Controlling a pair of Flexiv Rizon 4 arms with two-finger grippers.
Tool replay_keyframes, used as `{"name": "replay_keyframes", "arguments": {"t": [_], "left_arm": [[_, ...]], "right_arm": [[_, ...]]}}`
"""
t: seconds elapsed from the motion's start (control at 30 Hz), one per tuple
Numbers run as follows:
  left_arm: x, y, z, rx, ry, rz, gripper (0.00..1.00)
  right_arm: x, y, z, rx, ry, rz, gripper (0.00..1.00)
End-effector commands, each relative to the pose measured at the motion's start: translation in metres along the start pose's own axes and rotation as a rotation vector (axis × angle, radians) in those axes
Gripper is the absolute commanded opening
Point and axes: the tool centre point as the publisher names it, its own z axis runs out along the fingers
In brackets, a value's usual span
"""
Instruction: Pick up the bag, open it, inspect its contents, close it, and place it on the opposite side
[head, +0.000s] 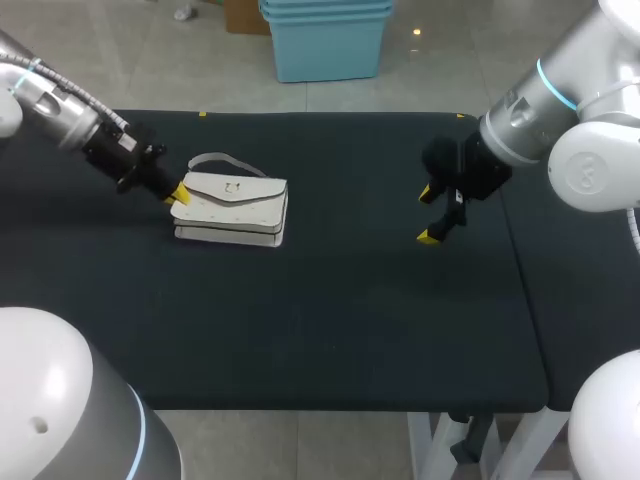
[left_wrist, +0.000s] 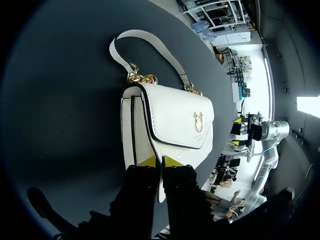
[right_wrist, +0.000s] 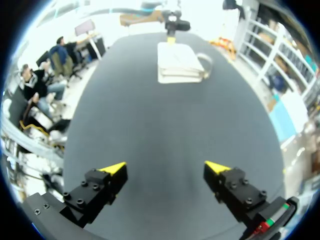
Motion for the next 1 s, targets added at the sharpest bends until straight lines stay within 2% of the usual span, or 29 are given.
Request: {"name": "replay_keyframes", "arguments": {"t": [0.03,0.27,0.33,0.4,0.53,0.8,1.0], "left_arm": [[0.025,0.009,0.014,0.114,-0.020,0.017,0.00],[0.061,0.012,0.032,0.130,-0.024,0.051,0.00],[0.068,0.013,0.038,0.134,-0.003,0.047,0.00],[0.074,0.013,0.045,0.179,-0.012,0.039,0.00],[0.082,0.014,0.065,0.169,-0.013,0.033,0.00],[0.107,0.010,0.095,0.038,0.052,0.076,0.00],[0.120,0.003,0.112,0.010,0.056,0.088,0.00]], "right_arm": [[0.000,0.000,0.000,0.000,0.002,0.000,1.00],[0.000,0.000,0.000,0.000,0.002,0.000,1.00],[0.000,0.000,0.000,0.000,0.002,0.000,1.00],[0.000,0.000,0.000,0.000,0.002,0.000,1.00],[0.000,0.000,0.000,0.000,0.002,0.000,1.00],[0.000,0.000,0.000,0.000,0.002,0.000,1.00],[0.000,0.000,0.000,0.000,0.002,0.000,1.00]]}}
